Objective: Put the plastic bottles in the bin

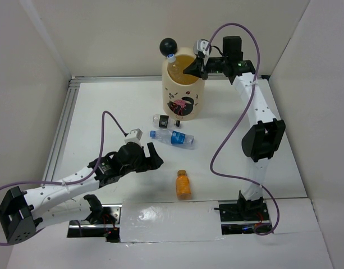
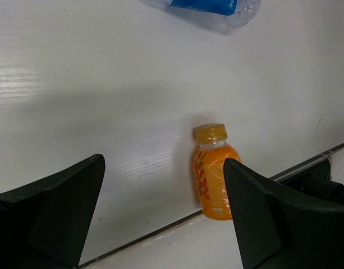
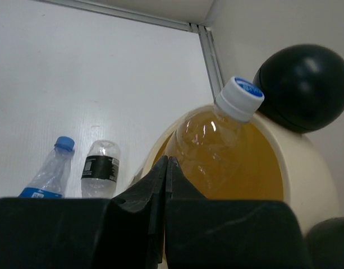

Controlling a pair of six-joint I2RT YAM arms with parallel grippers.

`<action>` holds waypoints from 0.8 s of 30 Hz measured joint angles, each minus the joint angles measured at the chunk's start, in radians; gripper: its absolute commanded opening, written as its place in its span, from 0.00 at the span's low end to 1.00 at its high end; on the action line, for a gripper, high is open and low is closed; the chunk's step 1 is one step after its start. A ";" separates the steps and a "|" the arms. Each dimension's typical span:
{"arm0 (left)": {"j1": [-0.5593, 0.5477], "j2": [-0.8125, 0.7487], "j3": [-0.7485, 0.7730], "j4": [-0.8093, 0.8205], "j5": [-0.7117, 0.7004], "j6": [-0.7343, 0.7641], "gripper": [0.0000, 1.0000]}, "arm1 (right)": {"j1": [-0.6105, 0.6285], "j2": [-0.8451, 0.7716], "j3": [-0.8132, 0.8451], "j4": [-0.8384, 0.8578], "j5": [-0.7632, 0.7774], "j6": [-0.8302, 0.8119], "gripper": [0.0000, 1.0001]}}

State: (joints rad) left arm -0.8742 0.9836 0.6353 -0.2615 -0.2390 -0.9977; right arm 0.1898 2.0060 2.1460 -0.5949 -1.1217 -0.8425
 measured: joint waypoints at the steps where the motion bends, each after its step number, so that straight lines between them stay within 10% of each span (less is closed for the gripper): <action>1: 0.000 0.000 0.000 0.000 0.000 0.000 0.99 | 0.003 0.000 0.000 0.013 -0.002 0.009 0.00; 24: 0.000 -0.056 -0.020 0.000 -0.001 -0.004 0.99 | 0.137 0.082 0.105 0.061 0.115 0.018 0.04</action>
State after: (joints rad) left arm -0.8742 0.9276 0.6151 -0.2611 -0.2398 -1.0016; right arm 0.3271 2.0880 2.2509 -0.5335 -1.0069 -0.8249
